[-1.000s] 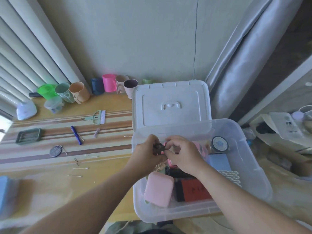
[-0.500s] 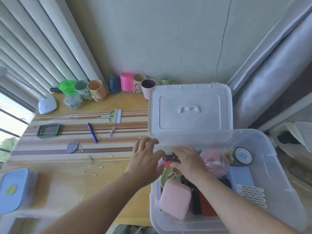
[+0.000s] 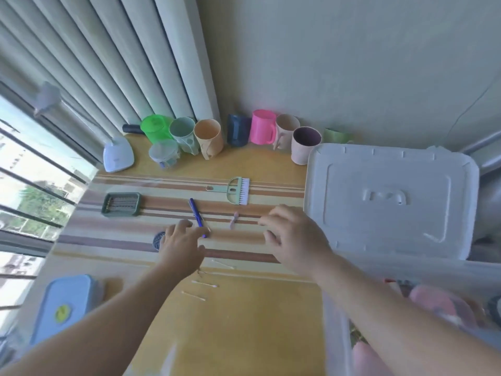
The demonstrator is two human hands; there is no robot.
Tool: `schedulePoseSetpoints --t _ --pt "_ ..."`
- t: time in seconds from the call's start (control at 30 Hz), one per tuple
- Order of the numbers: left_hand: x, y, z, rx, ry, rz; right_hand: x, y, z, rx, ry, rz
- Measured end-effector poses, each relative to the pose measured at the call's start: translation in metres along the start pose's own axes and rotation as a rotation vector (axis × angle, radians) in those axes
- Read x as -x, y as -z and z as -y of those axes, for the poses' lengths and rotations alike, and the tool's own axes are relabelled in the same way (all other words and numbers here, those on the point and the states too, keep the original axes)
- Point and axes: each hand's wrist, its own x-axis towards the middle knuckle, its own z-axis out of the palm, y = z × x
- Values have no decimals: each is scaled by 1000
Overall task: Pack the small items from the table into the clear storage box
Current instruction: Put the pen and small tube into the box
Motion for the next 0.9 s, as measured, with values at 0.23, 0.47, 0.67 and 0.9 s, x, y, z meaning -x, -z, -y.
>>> schedulePoseSetpoints --t 0.23,0.47,0.67,0.9 --pt "-99 9 54 -424 -368 -24 -95 -136 -1 264 -242 659" --pt "-132 -13 63 -444 -423 -22 -86 -173 -16 298 -470 591" --pt "-103 -27 86 -388 -605 -86 -59 -169 -19 402 -560 718" --pt "-27 14 35 176 -631 -250 -45 -32 32 -317 -640 391"
